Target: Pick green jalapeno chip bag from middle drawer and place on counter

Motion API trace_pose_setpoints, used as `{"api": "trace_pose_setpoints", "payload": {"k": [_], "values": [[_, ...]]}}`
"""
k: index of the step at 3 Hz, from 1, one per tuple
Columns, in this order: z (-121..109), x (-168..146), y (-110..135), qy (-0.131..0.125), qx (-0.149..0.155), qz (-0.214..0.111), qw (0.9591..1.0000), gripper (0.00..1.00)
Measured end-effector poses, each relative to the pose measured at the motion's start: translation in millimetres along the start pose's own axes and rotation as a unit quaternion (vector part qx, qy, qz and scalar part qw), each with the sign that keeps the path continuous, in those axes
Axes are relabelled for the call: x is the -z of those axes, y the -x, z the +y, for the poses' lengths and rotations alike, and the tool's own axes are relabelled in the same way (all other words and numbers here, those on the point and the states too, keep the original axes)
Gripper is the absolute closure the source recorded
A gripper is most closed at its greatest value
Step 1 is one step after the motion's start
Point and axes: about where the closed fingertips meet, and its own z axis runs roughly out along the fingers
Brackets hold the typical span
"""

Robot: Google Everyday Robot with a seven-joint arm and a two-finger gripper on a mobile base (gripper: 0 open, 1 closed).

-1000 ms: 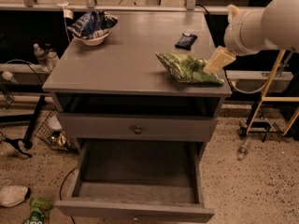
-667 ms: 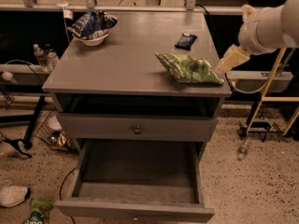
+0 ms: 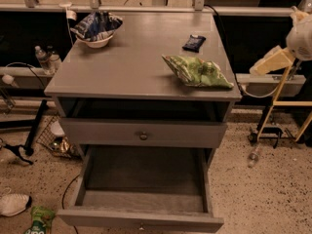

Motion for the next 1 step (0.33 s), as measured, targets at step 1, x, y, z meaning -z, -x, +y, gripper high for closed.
{"api": "trace_pose_setpoints", "payload": {"k": [1], "values": [[-2.0, 2.6, -0.7, -0.001, -0.008, -0.004, 1.0000, 0.00]]}}
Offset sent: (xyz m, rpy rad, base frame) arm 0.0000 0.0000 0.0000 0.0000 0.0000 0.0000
